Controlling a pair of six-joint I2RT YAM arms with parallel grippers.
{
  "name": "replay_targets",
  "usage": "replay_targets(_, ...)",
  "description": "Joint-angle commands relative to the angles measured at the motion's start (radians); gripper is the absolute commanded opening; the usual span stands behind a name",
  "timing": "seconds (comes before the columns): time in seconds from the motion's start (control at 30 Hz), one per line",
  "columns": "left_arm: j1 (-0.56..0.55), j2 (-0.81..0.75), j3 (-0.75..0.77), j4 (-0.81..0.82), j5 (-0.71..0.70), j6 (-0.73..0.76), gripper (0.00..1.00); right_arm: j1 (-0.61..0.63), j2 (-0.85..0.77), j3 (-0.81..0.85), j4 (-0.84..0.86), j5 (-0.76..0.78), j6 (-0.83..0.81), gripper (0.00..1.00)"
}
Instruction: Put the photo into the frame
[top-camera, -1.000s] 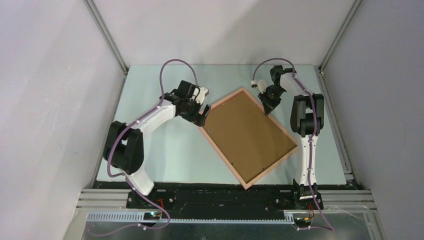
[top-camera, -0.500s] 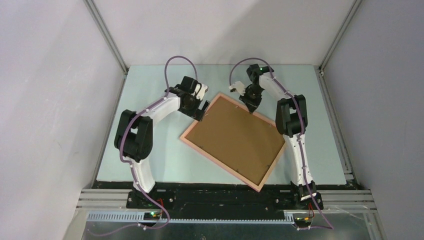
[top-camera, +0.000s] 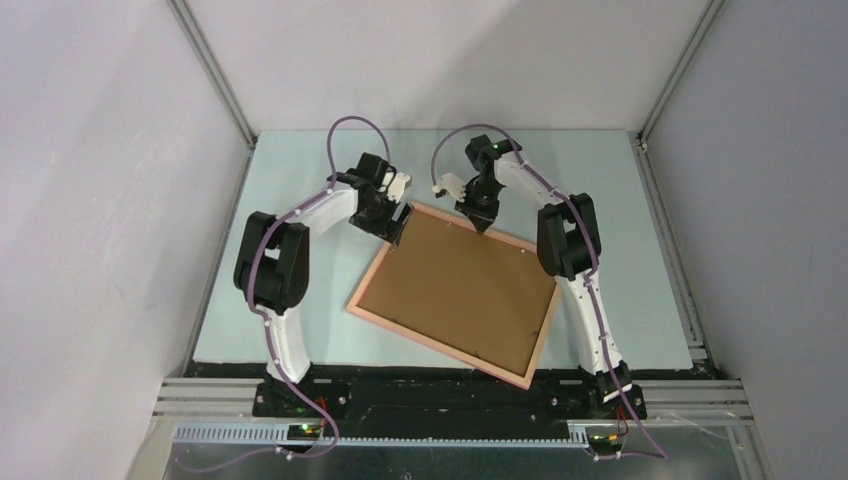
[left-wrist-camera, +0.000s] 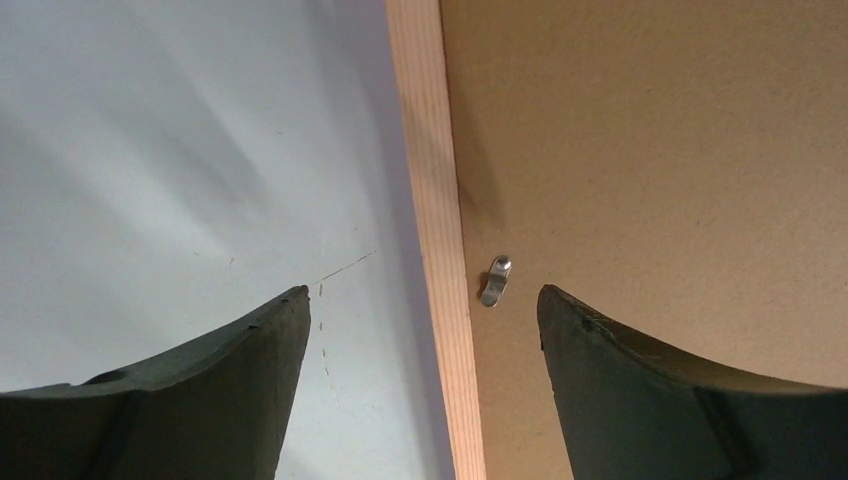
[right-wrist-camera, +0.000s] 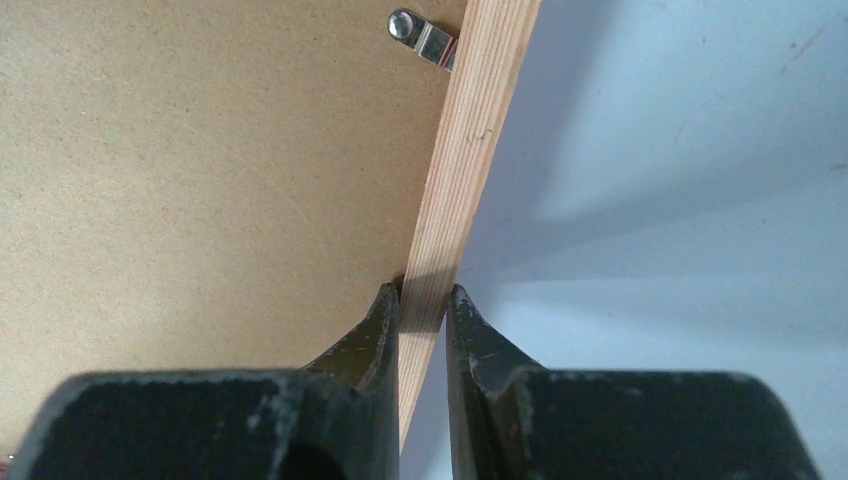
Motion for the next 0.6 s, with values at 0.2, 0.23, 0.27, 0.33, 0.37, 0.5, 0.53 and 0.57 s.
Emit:
replay_targets(0.2,0.005,0.007,-0.029,-0.011,0.075,0.077,0.80,0.039,0.016,-0.003,0.078,-0.041,-0.066,0.00)
replay_targets(0.23,0.005,0.007,-0.032,-0.013,0.083,0.083,0.79,0.039,0.016,-0.005,0.078,-0.041,-0.063,0.00)
replay_targets(0.27,0.004,0.005,-0.037,-0.016,0.091,0.086,0.78,0.038,0.017,-0.008,0.078,-0.040,-0.058,0.00)
replay_targets(0.33,0.005,0.004,-0.046,-0.019,0.095,0.092,0.77,0.035,0.016,-0.014,0.078,-0.041,-0.055,0.00)
replay_targets(0.37,0.004,0.005,-0.050,-0.020,0.093,0.096,0.76,0.034,0.017,-0.017,0.078,-0.041,-0.053,0.00)
replay_targets(0.5,0.005,0.018,-0.055,-0.020,0.080,0.106,0.71,0.032,0.010,-0.025,0.080,-0.041,-0.049,0.00)
replay_targets(0.53,0.004,0.020,-0.054,-0.020,0.081,0.106,0.70,0.032,0.009,-0.026,0.080,-0.043,-0.047,0.00)
replay_targets(0.57,0.005,0.025,-0.052,-0.019,0.081,0.106,0.67,0.031,0.008,-0.029,0.079,-0.044,-0.046,0.00)
